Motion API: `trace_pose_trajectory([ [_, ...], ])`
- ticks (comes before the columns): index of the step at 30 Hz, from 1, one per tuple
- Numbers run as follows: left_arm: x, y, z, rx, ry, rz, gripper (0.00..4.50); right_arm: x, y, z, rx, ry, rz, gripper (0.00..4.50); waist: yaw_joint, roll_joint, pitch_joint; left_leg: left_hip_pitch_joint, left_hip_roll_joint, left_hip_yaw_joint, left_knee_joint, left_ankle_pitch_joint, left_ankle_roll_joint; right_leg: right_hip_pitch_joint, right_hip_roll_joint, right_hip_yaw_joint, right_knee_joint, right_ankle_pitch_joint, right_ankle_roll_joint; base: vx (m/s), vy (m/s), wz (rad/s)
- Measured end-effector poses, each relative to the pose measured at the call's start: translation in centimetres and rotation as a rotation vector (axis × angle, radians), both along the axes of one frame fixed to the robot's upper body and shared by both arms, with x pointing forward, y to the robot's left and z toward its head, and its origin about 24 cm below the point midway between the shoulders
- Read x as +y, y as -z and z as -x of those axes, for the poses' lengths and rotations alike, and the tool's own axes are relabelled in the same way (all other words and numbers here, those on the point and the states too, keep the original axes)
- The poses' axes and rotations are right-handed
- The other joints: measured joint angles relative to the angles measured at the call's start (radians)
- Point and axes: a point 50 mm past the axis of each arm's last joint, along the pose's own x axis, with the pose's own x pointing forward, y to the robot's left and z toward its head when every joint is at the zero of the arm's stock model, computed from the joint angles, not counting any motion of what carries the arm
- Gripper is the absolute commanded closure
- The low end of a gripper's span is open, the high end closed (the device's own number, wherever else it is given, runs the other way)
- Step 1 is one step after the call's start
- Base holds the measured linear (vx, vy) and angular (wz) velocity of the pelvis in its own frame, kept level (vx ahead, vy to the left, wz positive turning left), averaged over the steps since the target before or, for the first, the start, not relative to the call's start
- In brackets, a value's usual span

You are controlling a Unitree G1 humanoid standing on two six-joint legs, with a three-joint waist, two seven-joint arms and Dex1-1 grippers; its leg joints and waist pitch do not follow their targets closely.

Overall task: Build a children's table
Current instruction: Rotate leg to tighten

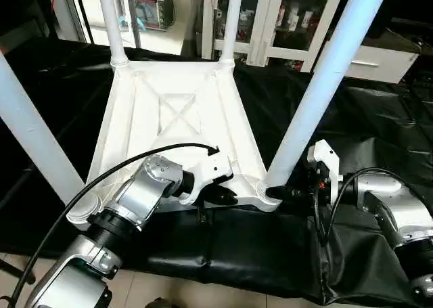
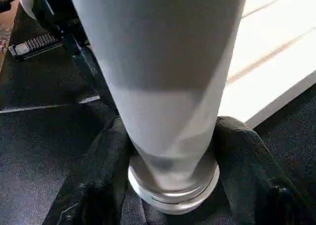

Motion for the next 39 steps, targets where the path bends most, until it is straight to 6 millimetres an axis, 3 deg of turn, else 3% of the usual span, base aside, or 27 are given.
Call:
trace_pose_trajectory([
  [4, -0.1, 0.2, -0.4, -0.006, -0.06, 0.013, 4.5, 0.2, 0.4, -0.2, -0.024, 0.075, 0.003, 2.35, -0.001, -0.003, -0.002, 0.003, 0.0, 0.0, 0.001, -0.002, -0.004, 0.002, 0.0, 0.0, 0.001, 0.001, -0.002, 0.0, 0.0, 0.0],
  [6, -1.0, 0.7, -1.2, -0.011, -0.157, 0.023, 4.5, 0.4, 1.2, -0.7, -0.039, 0.21, 0.013, 2.37, -0.005, -0.004, -0.002, 0.008, 0.0, 0.0, 0.001, -0.001, -0.005, 0.007, 0.0, 0.0, -0.002, 0.005, -0.008, 0.0, 0.0, 0.0],
  [9, -2.1, 1.1, -2.0, -0.02, -0.267, 0.011, 4.5, 1.1, 1.8, -1.4, -0.059, 0.381, 0.03, 2.4, -0.024, -0.003, -0.002, 0.017, -0.001, -0.001, 0.001, -0.001, -0.006, 0.016, 0.0, 0.0, -0.007, 0.001, -0.001, 0.0, 0.0, 0.0],
  [15, -4.1, 1.3, -3.8, -0.073, -0.482, 0.011, 4.5, 5.0, 2.3, -4.0, -0.067, 0.846, -0.016, 2.45, -0.055, 0.001, 0.0, 0.016, -0.002, -0.007, 0.0, -0.001, -0.006, 0.012, 0.0, -0.003, -0.012, 0.001, -0.001, 0.0, 0.0, 0.0],
  [18, -5.1, 1.3, -4.2, -0.088, -0.529, 0.017, 4.5, 5.7, 2.1, -4.8, -0.091, 0.945, 0.011, 2.46, -0.057, 0.007, 0.0, 0.015, -0.002, -0.007, -0.002, -0.001, -0.006, 0.012, 0.0, -0.003, -0.018, 0.001, -0.002, 0.0, 0.0, 0.0],
  [22, -5.6, 1.2, -4.4, -0.105, -0.551, 0.021, 4.5, 6.8, 1.9, -5.1, -0.119, 0.972, 0.003, 2.48, -0.055, 0.011, -0.001, 0.014, -0.003, -0.005, -0.002, -0.001, -0.006, 0.012, 0.0, -0.001, -0.023, 0.017, -0.01, 0.0, 0.0, 0.0],
  [27, -5.8, 1.1, -4.6, -0.114, -0.545, 0.035, 4.5, 6.3, 1.9, -4.9, -0.15, 0.967, -0.034, 2.48, -0.042, 0.018, -0.002, 0.015, -0.003, -0.004, -0.008, -0.001, -0.006, 0.012, 0.0, -0.002, -0.023, 0.019, -0.01, 0.0, 0.0, 0.0],
  [28, -5.8, 1.1, -4.6, -0.117, -0.542, 0.038, 4.5, 6.2, 1.9, -4.8, -0.151, 0.963, -0.042, 1.94, -0.04, 0.02, -0.002, 0.015, -0.003, -0.004, -0.009, -0.001, -0.006, 0.011, 0.0, -0.002, -0.023, 0.019, -0.009, 0.0, 0.0, 0.0],
  [29, -5.7, 1.1, -4.6, -0.123, -0.542, 0.038, 4.5, 6.0, 1.8, -4.7, -0.154, 0.949, -0.056, 1.81, -0.038, 0.02, -0.002, 0.015, -0.003, -0.004, -0.011, -0.001, -0.006, 0.011, 0.0, -0.002, -0.023, 0.018, -0.009, 0.0, 0.0, 0.0],
  [31, -4.1, 0.9, -5.3, -0.165, -0.592, 0.02, 4.5, 6.9, 2.2, -3.6, -0.135, 0.851, -0.108, 1.72, -0.054, 0.019, -0.001, 0.014, -0.001, -0.006, -0.012, 0.0, -0.007, 0.008, 0.002, -0.004, -0.022, 0.02, -0.007, 0.0, 0.0, 0.0],
  [33, -3.1, 0.5, -5.8, -0.185, -0.617, 0.018, 4.5, 7.4, 3.5, -2.5, -0.081, 0.803, -0.11, 1.47, -0.058, 0.019, -0.001, 0.007, -0.001, -0.008, -0.012, 0.0, -0.008, -0.003, 0.002, -0.005, -0.022, 0.023, -0.004, 0.0, 0.0, 0.0],
  [35, -3.0, 0.2, -5.8, -0.192, -0.6, 0.025, 4.5, 6.7, 3.6, -1.9, -0.079, 0.778, -0.105, 1.34, -0.05, 0.02, 0.0, -0.001, -0.001, -0.007, -0.012, 0.001, -0.009, -0.011, 0.002, -0.006, -0.021, 0.023, -0.005, 0.0, 0.0, 0.0],
  [39, -1.6, 0.2, -5.3, -0.182, -0.505, 0.027, 4.5, 3.9, 0.7, -1.6, -0.197, 0.729, -0.115, 0.96, -0.041, 0.019, 0.0, 0.0, 0.0, -0.005, -0.012, 0.003, -0.004, -0.011, 0.002, -0.006, -0.022, 0.023, -0.004, 0.0, 0.0, 0.0],
])
